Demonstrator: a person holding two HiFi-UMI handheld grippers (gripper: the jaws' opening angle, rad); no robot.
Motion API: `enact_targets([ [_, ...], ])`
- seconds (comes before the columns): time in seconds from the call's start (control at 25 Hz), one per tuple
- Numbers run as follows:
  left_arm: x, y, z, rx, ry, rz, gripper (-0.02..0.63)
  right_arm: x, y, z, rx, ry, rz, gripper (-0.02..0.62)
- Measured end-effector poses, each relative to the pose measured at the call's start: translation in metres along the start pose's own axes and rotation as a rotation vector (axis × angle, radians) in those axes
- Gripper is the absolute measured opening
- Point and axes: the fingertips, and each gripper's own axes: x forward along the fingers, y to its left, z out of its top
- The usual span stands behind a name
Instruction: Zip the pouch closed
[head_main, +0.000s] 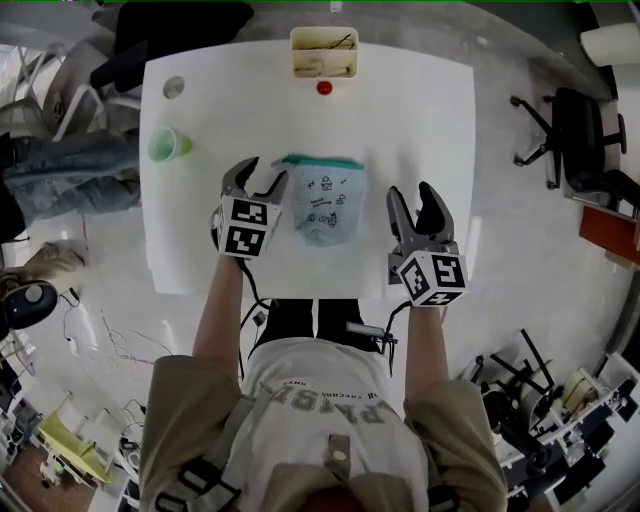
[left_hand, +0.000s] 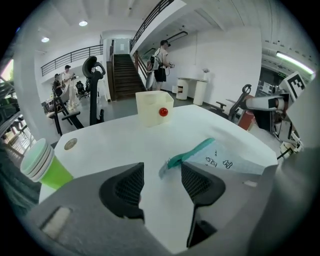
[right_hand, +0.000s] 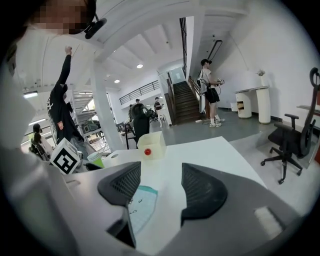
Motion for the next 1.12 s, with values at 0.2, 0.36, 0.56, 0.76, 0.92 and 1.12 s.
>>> enact_targets([
  [0.2, 0.021, 0.001, -0.008, 0.027, 0.019, -0.021, 0.242, 0.01, -0.001, -0.007, 0.009, 0.017, 0.013, 0.252],
  [0.36, 0.028, -0.001, -0.013, 0.04, 0.048, -0.04, 0.241, 0.018, -0.002, -0.008, -0.005, 0.03, 0.023, 0.252],
  [0.56, 0.032, -0.004, -0.014, 0.08, 0.07, -0.045, 0.193, 0.023, -0.003, -0.01, -0.004, 0.041, 0.029, 0.252],
  [0.76, 0.034, -0.007, -0.014, 0.115, 0.076, -0.058, 0.126, 0.026, 0.003, -0.011, 0.0, 0.038, 0.036, 0.25],
  [0.92, 0.034, -0.008, -0.014, 0.162, 0.078, -0.062, 0.058, 0.027, 0.006, -0.013, -0.007, 0.046, 0.041, 0.25],
  [1.12, 0.036, -0.009, -0.017, 0.188, 0.078, -0.097, 0.031, 0.027, 0.007, -0.017, -0.013, 0.055, 0.04, 0.25],
])
